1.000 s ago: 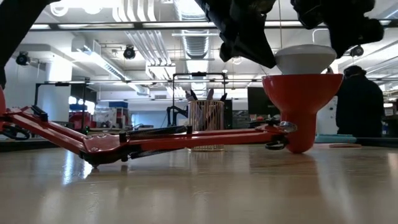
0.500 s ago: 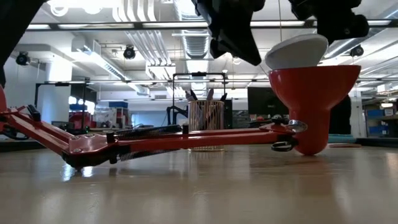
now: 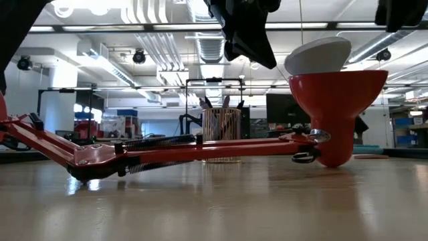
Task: Screw lightbulb
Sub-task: Remove the light bulb from the lamp
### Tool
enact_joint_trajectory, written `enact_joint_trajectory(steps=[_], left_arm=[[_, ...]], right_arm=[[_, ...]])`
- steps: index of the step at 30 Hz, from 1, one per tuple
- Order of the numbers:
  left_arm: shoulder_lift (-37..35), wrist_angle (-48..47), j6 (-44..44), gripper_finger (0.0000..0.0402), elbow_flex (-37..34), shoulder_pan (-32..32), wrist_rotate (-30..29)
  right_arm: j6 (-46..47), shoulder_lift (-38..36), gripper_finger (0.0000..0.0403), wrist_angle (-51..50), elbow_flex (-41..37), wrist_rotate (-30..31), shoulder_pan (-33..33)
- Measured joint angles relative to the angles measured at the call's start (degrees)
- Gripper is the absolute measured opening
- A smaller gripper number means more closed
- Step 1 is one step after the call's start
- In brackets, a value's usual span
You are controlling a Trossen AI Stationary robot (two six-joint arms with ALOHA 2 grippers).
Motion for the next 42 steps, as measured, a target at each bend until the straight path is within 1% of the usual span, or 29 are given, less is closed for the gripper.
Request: enact_joint_trajectory(steps=[4, 6, 8, 10, 13, 16, 20, 23, 26, 29, 32, 38, 42], left_arm=[[-0.5, -0.7, 0.0, 0.0, 0.0, 0.0, 0.0], [-0.6, -0.7, 0.0, 0.0, 0.0, 0.0, 0.0], [-0.6, -0.7, 0.0, 0.0, 0.0, 0.0, 0.0], [-0.6, -0.8, 0.0, 0.0, 0.0, 0.0, 0.0], [-0.6, -0.8, 0.0, 0.0, 0.0, 0.0, 0.2], [-0.6, -0.9, 0.0, 0.0, -0.1, 0.0, 0.3], [-0.7, -0.9, -0.5, 0.0, -0.5, -0.1, 0.9], [-0.7, -1.1, -0.9, 0.0, -0.9, -0.3, 2.1], [-0.7, -2.6, -0.9, 0.0, -0.9, -0.7, 2.6], [-0.7, -4.6, -1.2, 0.0, -0.9, -1.3, 3.4], [-0.7, -5.9, -1.3, 0.0, -0.9, -2.4, 4.6], [-0.7, -5.8, -1.3, 0.0, -1.0, -4.1, 5.1], [-0.7, -4.8, -1.8, 0.0, -1.0, -4.1, 5.0]], right_arm=[[1.4, -0.7, 0.0025, 0.1, -1.4, 6.0, 7.0], [3.2, -0.7, 0.0049, 0.0, -2.6, 9.3, 9.7], [4.0, -0.2, 0.0079, 2.1, -4.0, 12.8, 11.1], [3.3, 0.5, 0.0113, 6.5, -5.9, 16.1, 11.7], [1.2, 2.1, 0.0169, 12.6, -9.0, 18.7, 11.8], [0.7, 4.6, 0.0216, 13.9, -10.9, 19.9, 11.1], [-0.5, 8.0, 0.0265, 14.5, -11.5, 24.7, 10.7], [-8.3, 10.3, 0.0289, 18.7, -11.5, 26.3, 10.6], [-15.5, 12.7, 0.0305, 21.6, -11.5, 26.7, 10.6], [-17.6, 14.4, 0.0309, 22.5, -11.4, 27.0, 10.0], [-18.5, 15.1, 0.0305, 23.2, -11.3, 27.3, 8.7], [-24.7, 12.8, 0.0289, 26.6, -11.1, 27.9, 6.8], [-25.4, 11.4, 0.0284, 27.7, -11.1, 28.0, 5.5]])
